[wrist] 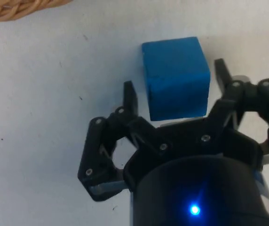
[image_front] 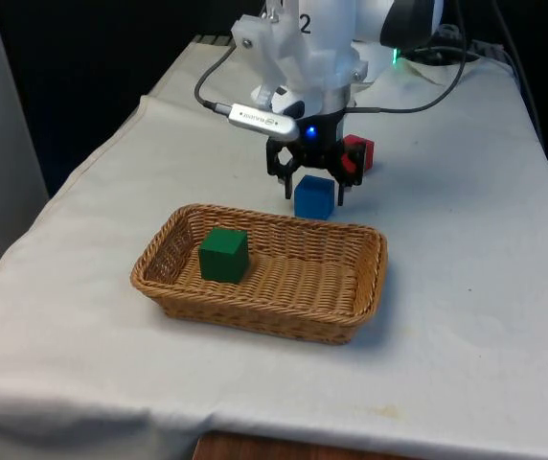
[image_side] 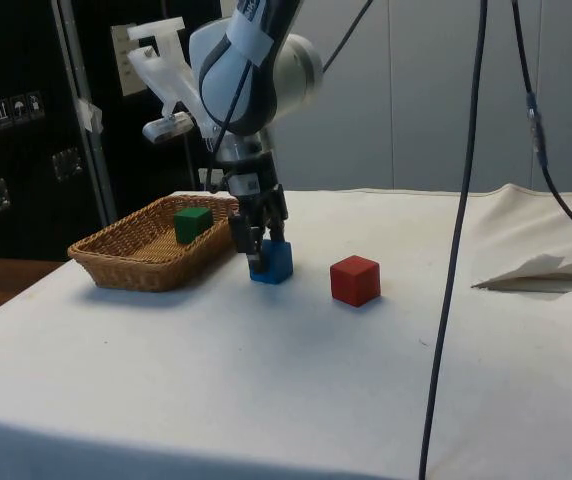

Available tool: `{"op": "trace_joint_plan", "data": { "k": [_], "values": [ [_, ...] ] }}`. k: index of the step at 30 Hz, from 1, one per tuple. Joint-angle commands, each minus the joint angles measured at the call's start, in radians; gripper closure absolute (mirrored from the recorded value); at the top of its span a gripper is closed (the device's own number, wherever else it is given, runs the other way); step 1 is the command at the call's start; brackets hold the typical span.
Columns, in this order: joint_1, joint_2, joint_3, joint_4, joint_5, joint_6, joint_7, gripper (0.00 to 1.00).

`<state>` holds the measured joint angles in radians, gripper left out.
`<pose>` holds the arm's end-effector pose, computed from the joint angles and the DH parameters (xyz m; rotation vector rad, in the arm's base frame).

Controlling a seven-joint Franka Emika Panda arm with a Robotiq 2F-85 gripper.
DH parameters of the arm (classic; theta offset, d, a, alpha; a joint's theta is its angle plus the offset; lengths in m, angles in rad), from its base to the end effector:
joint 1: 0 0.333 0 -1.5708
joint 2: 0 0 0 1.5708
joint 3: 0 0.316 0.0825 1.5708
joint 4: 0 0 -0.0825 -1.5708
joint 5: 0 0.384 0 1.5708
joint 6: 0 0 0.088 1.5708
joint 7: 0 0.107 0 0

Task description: Pick up exactly two blocks and place them into the basket.

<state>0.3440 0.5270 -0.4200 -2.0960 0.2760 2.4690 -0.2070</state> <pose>0.5683 -0.0469 0.1781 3.1017 -0.0830 -0.1478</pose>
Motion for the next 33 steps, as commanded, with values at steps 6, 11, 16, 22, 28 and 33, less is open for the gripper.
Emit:
{"op": "trace_joint_plan", "data": {
  "k": [6,11,16,22,28,33],
  "values": [
    [-0.002,0.001,0.004,-0.002,0.007,0.009,-0.003,0.86],
    [-0.002,0.001,0.004,-0.002,0.006,0.010,-0.003,0.98],
    [-0.001,-0.001,0.003,-0.002,0.004,0.007,-0.002,0.98],
    [0.000,-0.028,-0.002,0.004,-0.005,-0.016,0.000,0.98],
    [0.007,-0.093,-0.018,0.002,-0.048,-0.069,0.024,0.98],
    [0.006,-0.125,-0.020,0.007,-0.067,-0.093,0.033,0.98]
  ]
}}
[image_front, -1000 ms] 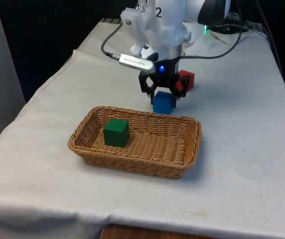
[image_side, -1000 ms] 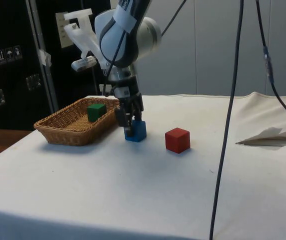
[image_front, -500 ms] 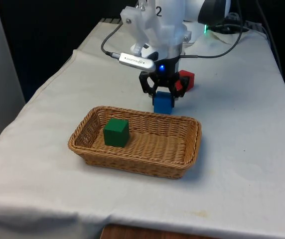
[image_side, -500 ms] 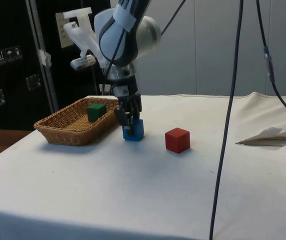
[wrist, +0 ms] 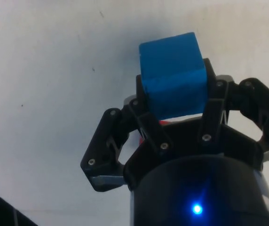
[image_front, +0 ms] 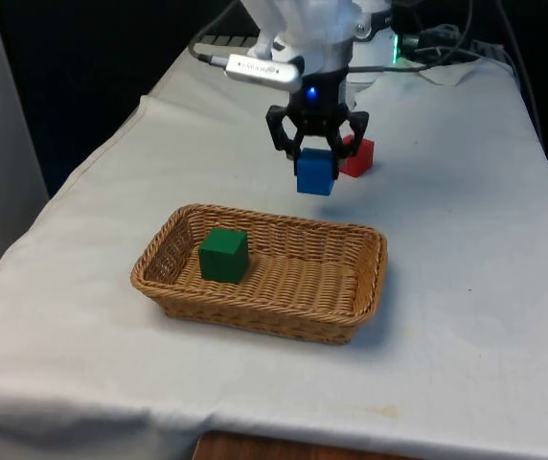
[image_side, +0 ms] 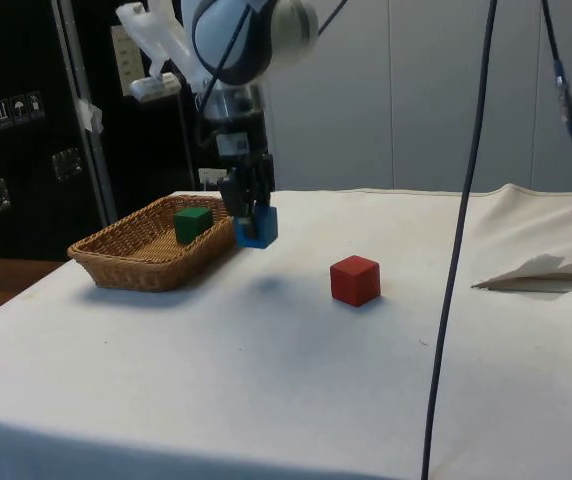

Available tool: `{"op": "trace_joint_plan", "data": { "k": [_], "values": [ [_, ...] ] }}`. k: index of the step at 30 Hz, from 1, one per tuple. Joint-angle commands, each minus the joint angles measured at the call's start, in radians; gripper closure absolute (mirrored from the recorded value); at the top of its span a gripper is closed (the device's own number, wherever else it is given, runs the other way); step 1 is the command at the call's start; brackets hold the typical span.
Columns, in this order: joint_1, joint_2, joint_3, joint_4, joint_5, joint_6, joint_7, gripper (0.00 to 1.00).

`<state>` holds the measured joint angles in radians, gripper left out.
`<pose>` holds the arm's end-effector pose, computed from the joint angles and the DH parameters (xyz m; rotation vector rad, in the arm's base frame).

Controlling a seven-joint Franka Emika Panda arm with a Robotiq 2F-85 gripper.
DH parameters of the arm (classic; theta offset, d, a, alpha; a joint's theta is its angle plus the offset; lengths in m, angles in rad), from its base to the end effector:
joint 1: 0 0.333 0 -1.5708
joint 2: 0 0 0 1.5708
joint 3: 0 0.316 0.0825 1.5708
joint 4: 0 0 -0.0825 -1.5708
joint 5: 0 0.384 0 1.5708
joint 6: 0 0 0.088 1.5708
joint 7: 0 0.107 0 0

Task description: Pick up exactly two blocks and place them into the basket.

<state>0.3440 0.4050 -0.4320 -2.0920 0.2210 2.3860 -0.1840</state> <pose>0.5747 -0.0465 0.2380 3.1269 -0.0706 -0.1012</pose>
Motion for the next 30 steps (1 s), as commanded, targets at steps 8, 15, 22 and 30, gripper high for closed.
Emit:
{"op": "trace_joint_plan", "data": {
  "k": [8,15,22,30],
  "values": [
    [0.003,-0.033,-0.010,0.039,-0.029,-0.054,0.014,0.98],
    [-0.007,-0.012,-0.004,0.119,-0.014,-0.104,0.003,0.98],
    [-0.010,0.032,-0.001,0.192,-0.003,-0.127,0.002,0.98],
    [-0.010,0.113,0.001,0.297,0.015,-0.147,0.003,0.98]
  ]
}}
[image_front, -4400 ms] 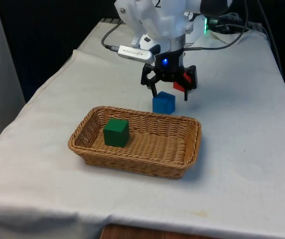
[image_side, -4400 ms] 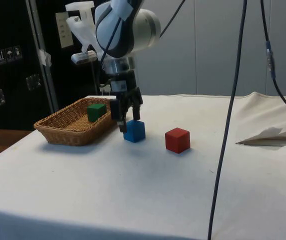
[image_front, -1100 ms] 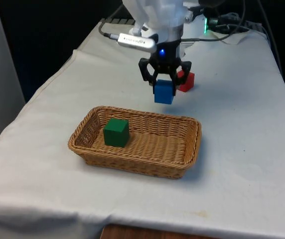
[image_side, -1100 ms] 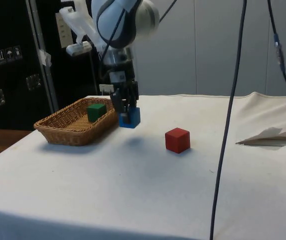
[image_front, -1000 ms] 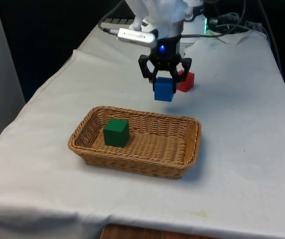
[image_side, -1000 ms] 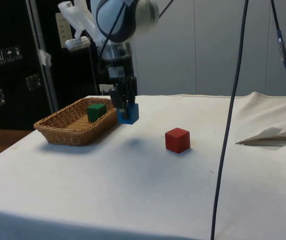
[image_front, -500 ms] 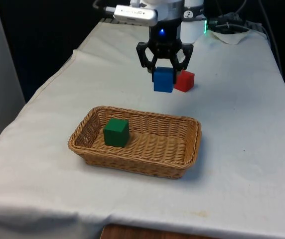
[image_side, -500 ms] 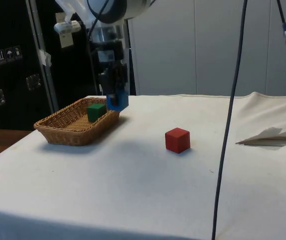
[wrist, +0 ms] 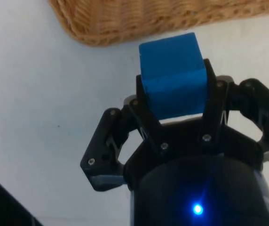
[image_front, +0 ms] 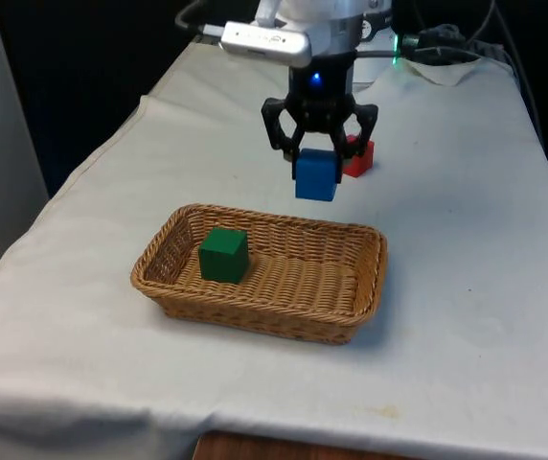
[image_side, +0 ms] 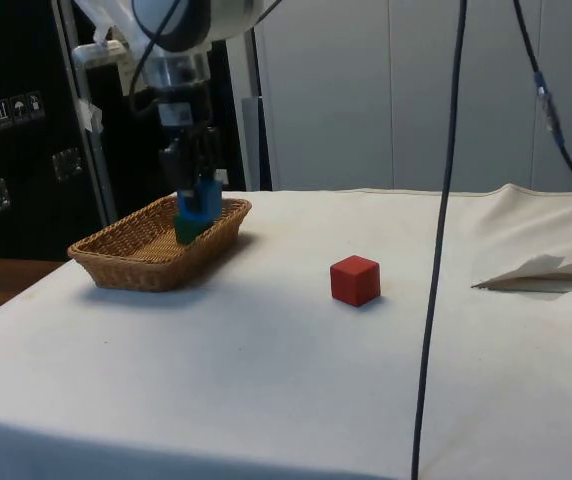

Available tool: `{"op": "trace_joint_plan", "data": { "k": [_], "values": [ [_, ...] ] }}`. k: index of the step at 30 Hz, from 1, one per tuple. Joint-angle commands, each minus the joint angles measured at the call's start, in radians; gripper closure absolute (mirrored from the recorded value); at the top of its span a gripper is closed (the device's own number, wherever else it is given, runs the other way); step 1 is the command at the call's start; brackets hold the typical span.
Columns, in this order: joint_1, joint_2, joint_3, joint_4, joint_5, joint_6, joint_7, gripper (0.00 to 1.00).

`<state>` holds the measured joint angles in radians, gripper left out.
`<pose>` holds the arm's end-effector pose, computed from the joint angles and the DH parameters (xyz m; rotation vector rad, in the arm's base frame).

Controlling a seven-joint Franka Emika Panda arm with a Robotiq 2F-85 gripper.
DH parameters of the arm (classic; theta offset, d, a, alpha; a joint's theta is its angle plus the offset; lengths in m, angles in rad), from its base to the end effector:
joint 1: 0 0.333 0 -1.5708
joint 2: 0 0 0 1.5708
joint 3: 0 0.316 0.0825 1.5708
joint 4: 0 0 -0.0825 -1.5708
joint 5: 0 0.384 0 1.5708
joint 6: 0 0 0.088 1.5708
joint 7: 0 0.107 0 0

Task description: Pick up exactly two blocks and place them into the basket.

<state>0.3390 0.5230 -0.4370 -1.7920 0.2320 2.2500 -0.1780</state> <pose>0.6509 -0.0343 0.2811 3.1087 -0.0262 -0.0173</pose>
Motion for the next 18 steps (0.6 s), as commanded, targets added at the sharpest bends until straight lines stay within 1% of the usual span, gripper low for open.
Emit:
{"op": "trace_joint_plan", "data": {
  "k": [1,2,3,4,8,9,10,11,15,16,18],
  "values": [
    [-0.005,0.014,0.006,0.021,0.009,-0.014,-0.003,0.98],
    [-0.005,0.026,0.007,0.035,0.011,-0.015,-0.002,0.98],
    [0.000,0.022,0.000,0.026,0.004,-0.004,0.000,0.98],
    [-0.005,0.037,0.008,0.048,0.013,-0.016,-0.001,0.98],
    [-0.005,0.083,0.010,0.100,0.024,-0.019,0.001,0.98],
    [-0.005,0.105,0.011,0.125,0.028,-0.020,0.003,0.98],
    [0.000,0.100,0.006,0.116,0.021,-0.009,0.003,0.98],
    [-0.006,0.118,0.013,0.140,0.029,-0.020,0.004,0.98],
    [-0.007,0.165,0.017,0.194,0.034,-0.021,0.012,0.98],
    [-0.007,0.187,0.017,0.220,0.038,-0.021,0.014,0.98],
    [-0.006,0.216,0.017,0.246,0.043,-0.015,0.016,0.98]
  ]
}}
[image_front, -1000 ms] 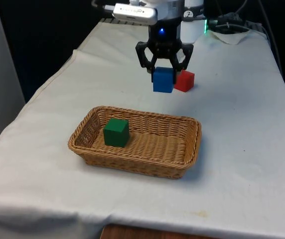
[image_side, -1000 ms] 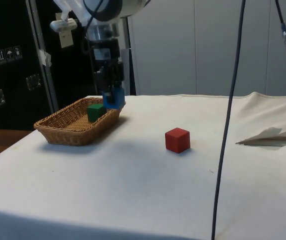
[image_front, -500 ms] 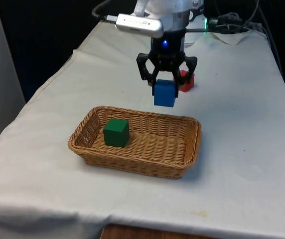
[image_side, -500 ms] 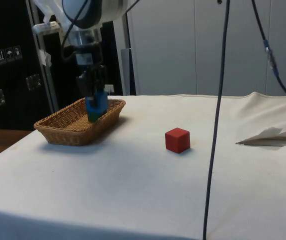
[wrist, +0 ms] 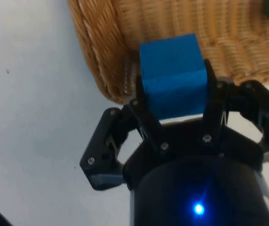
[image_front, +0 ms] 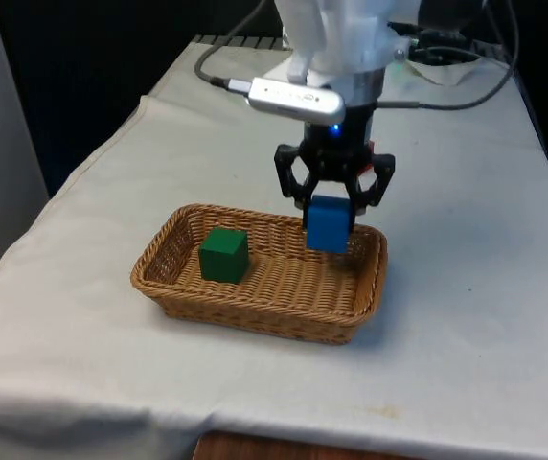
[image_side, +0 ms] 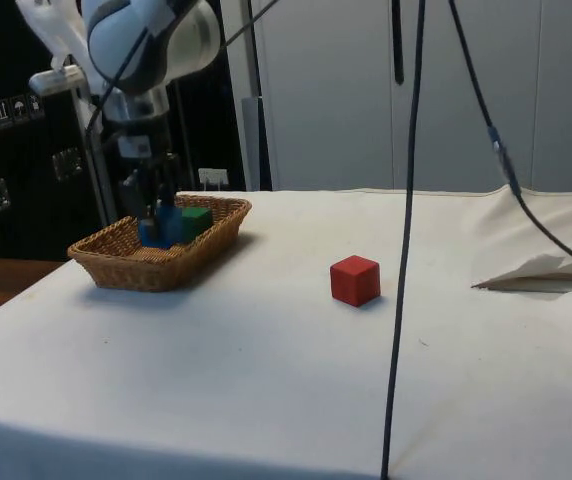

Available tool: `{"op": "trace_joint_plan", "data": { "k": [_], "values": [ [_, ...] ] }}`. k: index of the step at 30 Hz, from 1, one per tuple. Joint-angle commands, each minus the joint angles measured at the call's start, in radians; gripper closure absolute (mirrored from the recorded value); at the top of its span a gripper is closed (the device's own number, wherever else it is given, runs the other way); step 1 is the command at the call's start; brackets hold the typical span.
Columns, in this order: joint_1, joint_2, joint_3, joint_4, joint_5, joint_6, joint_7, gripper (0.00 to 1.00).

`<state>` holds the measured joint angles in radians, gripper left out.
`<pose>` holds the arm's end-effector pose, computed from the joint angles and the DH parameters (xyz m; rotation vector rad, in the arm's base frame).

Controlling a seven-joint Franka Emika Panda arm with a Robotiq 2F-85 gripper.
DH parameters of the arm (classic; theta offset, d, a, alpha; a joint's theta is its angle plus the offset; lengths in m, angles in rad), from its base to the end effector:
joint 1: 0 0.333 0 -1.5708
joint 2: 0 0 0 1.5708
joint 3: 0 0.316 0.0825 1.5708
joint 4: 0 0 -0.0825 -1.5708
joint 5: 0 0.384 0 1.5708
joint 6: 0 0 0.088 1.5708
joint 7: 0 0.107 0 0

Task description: Pick up exactly two blocks and place them into the basket.

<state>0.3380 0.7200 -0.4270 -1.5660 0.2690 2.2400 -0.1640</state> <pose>0.7028 -0.0096 0.2500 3.0750 0.0114 0.0278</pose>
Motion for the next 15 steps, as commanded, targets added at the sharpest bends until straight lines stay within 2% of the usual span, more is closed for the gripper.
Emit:
{"op": "trace_joint_plan", "data": {
  "k": [1,2,3,9,10,11,15],
  "values": [
    [-0.005,0.032,0.007,0.033,0.008,-0.004,0.003,0.98],
    [0.001,0.014,0.001,0.013,0.002,0.001,0.001,0.98],
    [-0.005,0.044,0.007,0.045,0.009,-0.004,0.004,0.98],
    [-0.003,0.122,0.005,0.103,0.009,0.016,0.008,0.98],
    [0.000,0.119,0.001,0.104,0.004,0.007,0.010,0.98],
    [-0.003,0.126,0.005,0.105,0.009,0.019,0.007,0.98],
    [-0.001,0.130,0.003,0.105,0.007,0.032,0.005,0.98]
  ]
}}
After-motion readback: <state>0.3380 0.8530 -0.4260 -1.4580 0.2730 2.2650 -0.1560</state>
